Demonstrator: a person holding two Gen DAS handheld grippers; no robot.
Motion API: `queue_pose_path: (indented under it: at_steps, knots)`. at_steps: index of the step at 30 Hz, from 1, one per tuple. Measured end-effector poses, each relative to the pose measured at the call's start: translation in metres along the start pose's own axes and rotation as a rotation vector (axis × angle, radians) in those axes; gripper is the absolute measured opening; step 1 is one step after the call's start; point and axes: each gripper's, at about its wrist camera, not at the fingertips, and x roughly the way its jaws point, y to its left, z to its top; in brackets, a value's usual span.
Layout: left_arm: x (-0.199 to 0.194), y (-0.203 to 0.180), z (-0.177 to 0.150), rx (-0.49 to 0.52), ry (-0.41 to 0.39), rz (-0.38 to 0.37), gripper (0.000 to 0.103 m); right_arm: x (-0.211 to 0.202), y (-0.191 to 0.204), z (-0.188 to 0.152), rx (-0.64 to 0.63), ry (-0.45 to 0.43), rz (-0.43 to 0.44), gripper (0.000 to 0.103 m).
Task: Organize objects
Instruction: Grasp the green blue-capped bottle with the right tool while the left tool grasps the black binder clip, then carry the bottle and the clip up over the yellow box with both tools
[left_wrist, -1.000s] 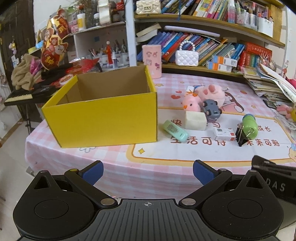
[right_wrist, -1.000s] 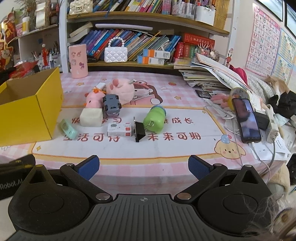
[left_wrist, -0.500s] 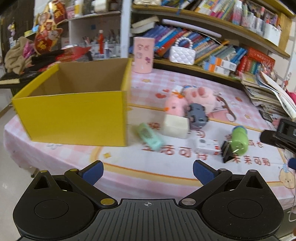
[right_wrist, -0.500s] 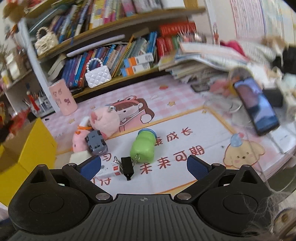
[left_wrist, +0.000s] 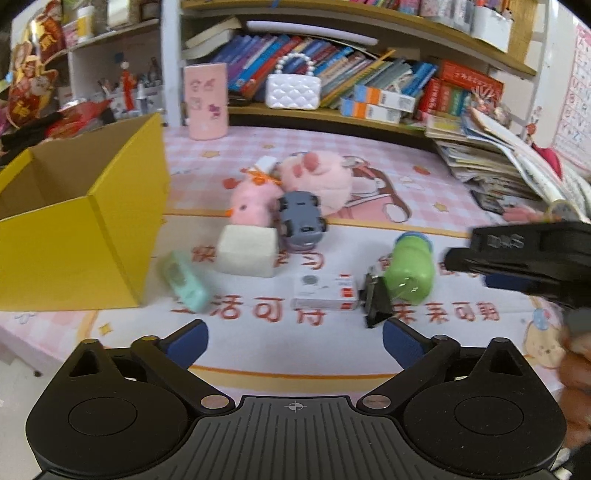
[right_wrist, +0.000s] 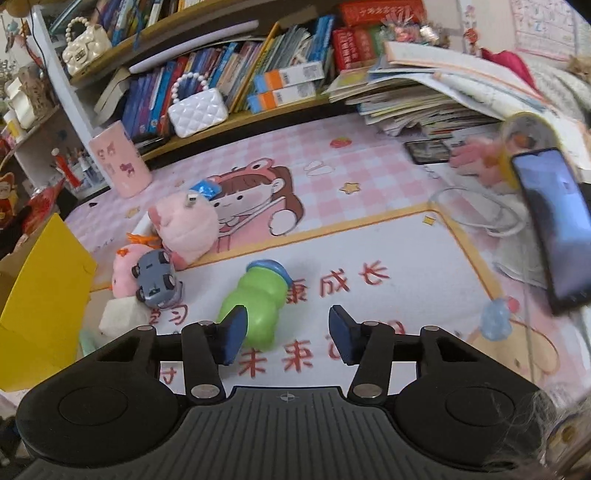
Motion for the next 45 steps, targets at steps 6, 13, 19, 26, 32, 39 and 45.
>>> queue_pose_path:
  at_steps: [6,13,19,26,32,39,45]
  knots:
    - [0.020,-0.020,0.009,0.046,0.033,-0.082,0.064,0.034,0.011,0.023,-0.062,0.080,0.088,0.045]
    - [0.047,-0.047,0.015,0.148,0.053,-0.074,0.053,0.067,0.017,0.035,-0.135,0.189,0.127,0.045]
    - [0.064,-0.068,0.015,0.254,0.051,-0.048,0.050,0.070,0.002,0.043,-0.105,0.202,0.135,0.043]
    - [0.073,-0.096,0.005,0.403,0.046,-0.041,0.046,0.064,-0.025,0.052,-0.107,0.185,0.087,0.043]
    - [0.080,-0.097,0.010,0.415,0.015,0.022,0.019,0.066,-0.019,0.051,-0.142,0.173,0.085,0.048]
    - [0.064,-0.082,0.019,0.338,0.003,-0.034,0.009,0.072,-0.021,0.052,-0.124,0.177,0.101,0.047]
    - [0.040,-0.056,0.022,0.179,-0.019,-0.094,0.009,0.062,-0.010,0.047,-0.175,0.143,0.111,0.040]
